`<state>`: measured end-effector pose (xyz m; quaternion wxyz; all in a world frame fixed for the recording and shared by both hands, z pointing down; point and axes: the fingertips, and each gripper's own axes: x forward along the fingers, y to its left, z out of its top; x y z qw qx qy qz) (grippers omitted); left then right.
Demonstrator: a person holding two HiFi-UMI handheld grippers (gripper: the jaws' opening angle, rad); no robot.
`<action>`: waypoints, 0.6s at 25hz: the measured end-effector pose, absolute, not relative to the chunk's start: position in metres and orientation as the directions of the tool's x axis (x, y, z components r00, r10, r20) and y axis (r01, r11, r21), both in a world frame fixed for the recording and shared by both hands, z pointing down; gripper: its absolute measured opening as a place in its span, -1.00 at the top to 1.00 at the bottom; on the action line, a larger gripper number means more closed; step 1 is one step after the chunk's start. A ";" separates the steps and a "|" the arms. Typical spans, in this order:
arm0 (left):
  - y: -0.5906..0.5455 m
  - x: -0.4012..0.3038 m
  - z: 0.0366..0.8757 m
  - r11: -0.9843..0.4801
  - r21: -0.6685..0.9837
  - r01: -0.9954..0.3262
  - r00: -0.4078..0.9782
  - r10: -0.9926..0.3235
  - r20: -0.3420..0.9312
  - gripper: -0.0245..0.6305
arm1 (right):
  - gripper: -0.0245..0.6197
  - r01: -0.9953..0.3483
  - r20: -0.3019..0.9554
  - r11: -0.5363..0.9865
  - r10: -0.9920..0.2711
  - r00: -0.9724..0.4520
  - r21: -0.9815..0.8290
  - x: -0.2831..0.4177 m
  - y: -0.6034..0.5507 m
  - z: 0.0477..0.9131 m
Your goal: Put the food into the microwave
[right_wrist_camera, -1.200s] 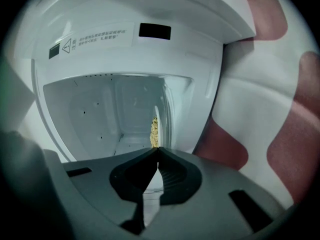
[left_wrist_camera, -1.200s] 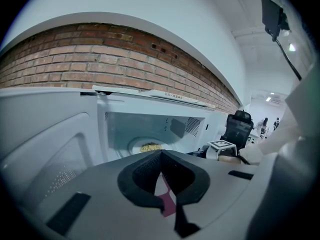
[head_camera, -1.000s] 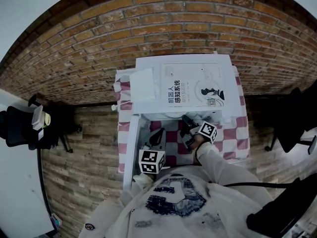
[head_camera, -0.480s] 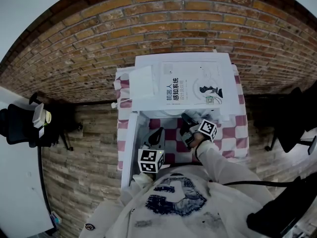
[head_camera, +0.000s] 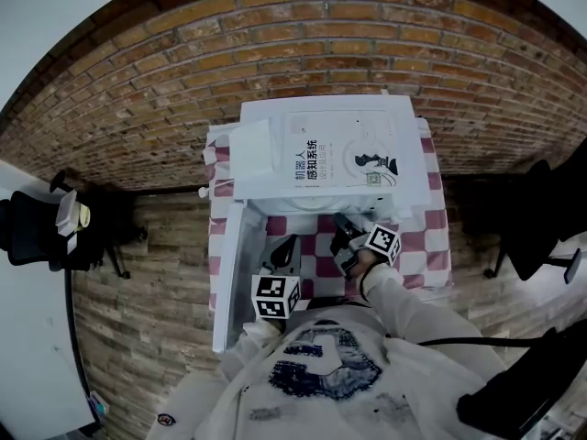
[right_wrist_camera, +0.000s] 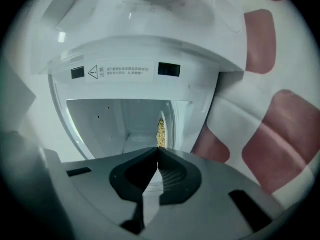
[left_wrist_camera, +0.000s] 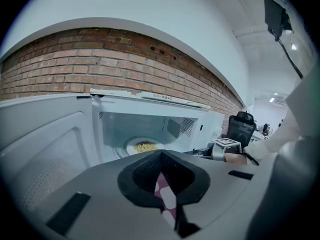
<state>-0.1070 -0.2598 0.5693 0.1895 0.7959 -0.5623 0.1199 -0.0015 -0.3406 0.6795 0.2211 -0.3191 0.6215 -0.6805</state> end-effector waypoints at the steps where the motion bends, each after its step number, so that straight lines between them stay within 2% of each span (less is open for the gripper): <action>1: -0.259 -0.104 0.569 -0.296 0.169 -0.940 0.340 -0.849 0.405 0.90 | 0.87 -0.094 0.154 -0.124 -0.697 -0.701 -0.988 0.001 -0.337 0.676; 5: -0.254 -0.093 0.564 -0.300 0.174 -0.938 0.346 -0.847 0.404 0.90 | 0.88 -0.123 0.130 -0.059 -0.679 -0.722 -0.991 0.010 -0.322 0.661; 15: -0.244 -0.076 0.547 -0.314 0.144 -0.938 0.346 -0.855 0.387 0.90 | 0.88 -0.309 0.179 0.091 -0.649 -0.740 -0.947 0.042 -0.291 0.619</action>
